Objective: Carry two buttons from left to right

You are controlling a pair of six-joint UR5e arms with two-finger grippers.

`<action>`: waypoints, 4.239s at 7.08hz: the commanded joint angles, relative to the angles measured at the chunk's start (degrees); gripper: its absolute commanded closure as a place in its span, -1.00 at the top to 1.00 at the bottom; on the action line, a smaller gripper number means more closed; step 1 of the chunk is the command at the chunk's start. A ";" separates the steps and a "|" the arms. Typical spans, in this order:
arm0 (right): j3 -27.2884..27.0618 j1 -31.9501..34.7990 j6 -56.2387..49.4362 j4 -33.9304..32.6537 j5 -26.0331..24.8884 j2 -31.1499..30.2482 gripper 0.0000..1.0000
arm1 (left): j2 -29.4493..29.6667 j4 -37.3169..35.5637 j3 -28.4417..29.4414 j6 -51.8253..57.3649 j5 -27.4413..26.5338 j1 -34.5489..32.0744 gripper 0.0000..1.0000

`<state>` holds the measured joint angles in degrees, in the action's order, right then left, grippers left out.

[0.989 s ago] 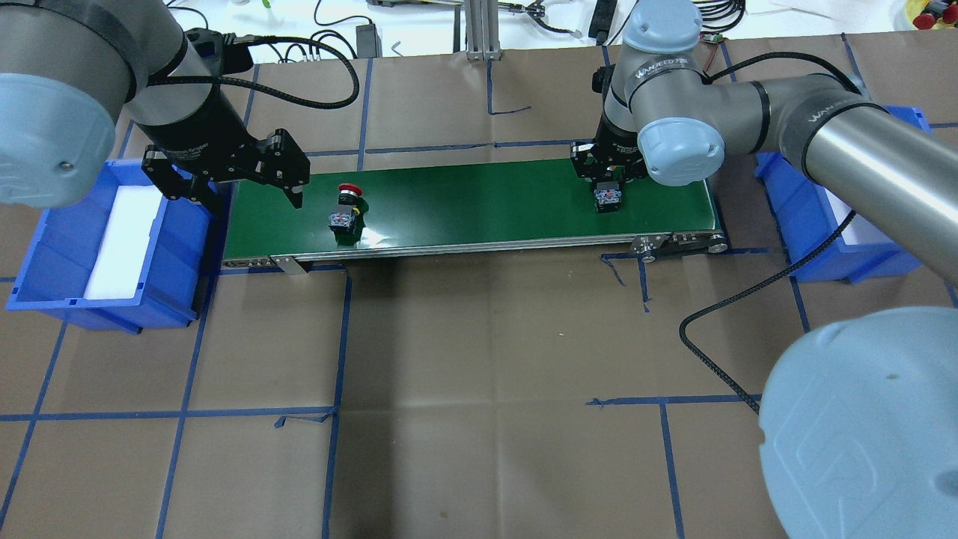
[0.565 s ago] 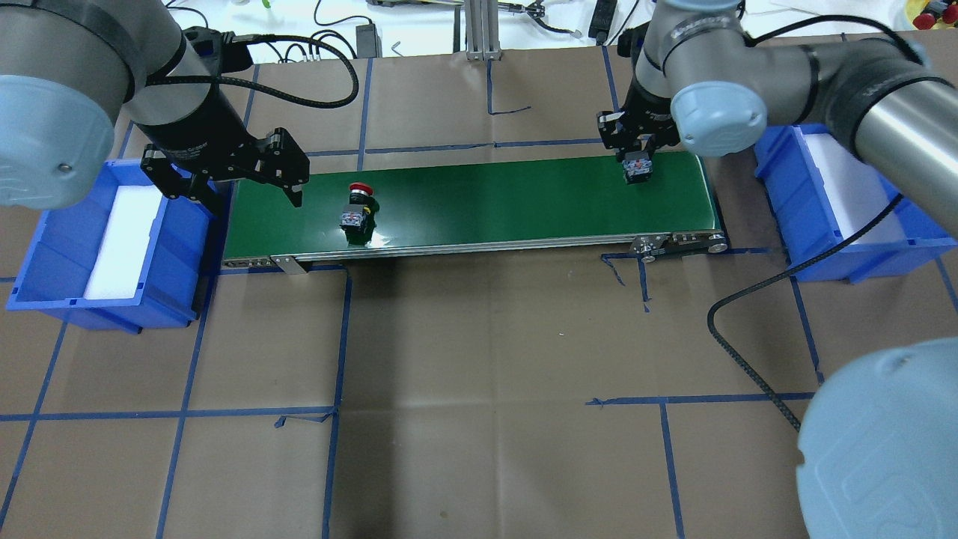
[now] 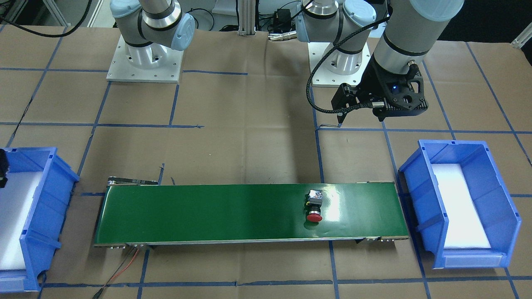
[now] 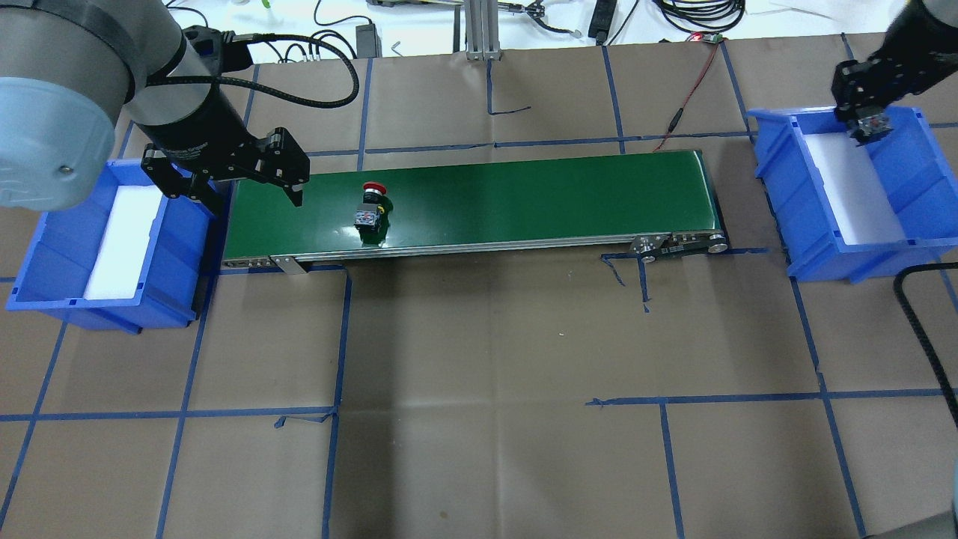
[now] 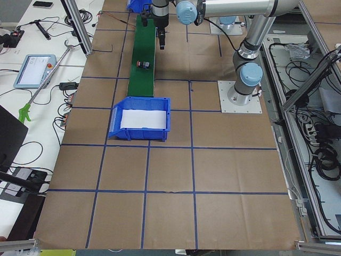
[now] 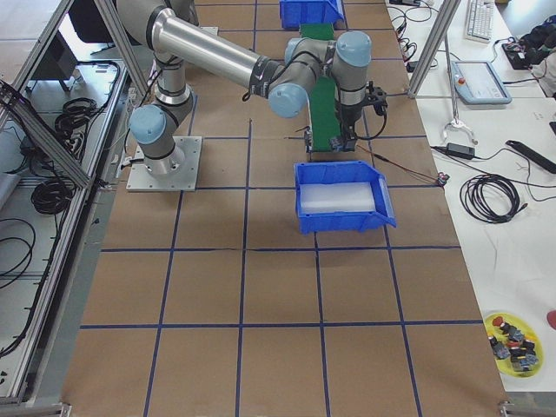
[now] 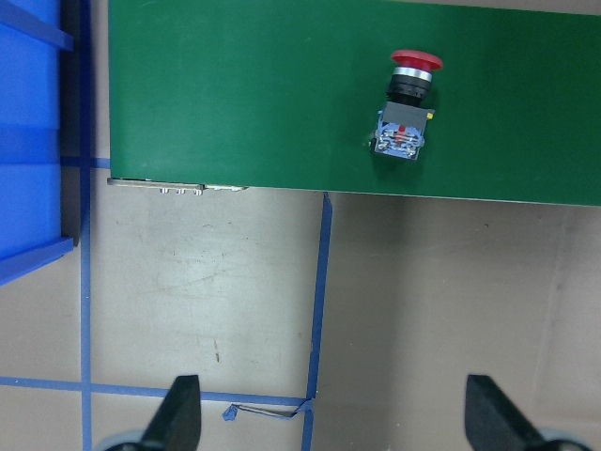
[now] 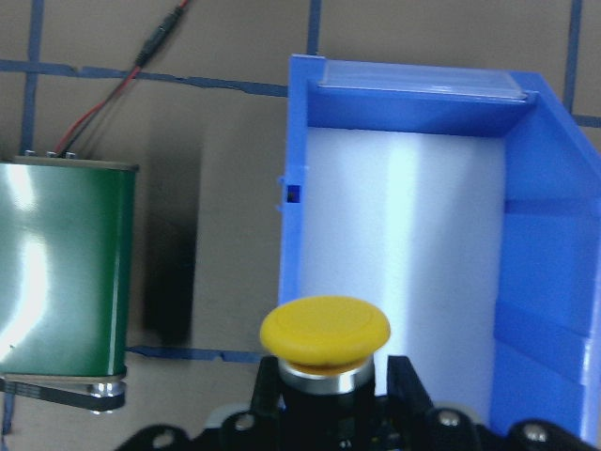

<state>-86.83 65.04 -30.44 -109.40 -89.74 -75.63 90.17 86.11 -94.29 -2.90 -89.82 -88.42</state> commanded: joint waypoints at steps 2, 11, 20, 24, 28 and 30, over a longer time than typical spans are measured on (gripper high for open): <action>-9.35 -4.47 -3.74 -13.82 0.18 1.88 -0.98 | 0.00 -0.07 -0.01 0.00 0.00 0.00 0.99; -15.83 -6.77 -4.01 -29.50 2.38 11.20 0.98 | 0.00 -0.07 -0.01 0.00 0.00 0.00 0.99; -2.73 3.93 13.33 3.48 -2.99 -3.01 0.99 | 0.00 -0.07 -0.01 0.00 0.00 0.00 0.99; -3.44 21.58 39.85 3.85 -3.77 -4.97 0.98 | 0.00 0.02 -0.10 0.00 0.00 0.00 0.99; -3.61 25.84 42.39 2.97 -7.12 -3.91 0.97 | 0.00 -0.07 -0.10 0.00 0.00 0.00 0.99; -3.44 26.89 42.13 2.97 -7.03 -3.04 0.97 | 0.00 -0.07 -0.10 0.00 0.00 0.00 0.99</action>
<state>-90.31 91.29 11.70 -106.38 -96.82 -79.05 90.18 86.05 -94.39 -2.90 -89.83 -88.42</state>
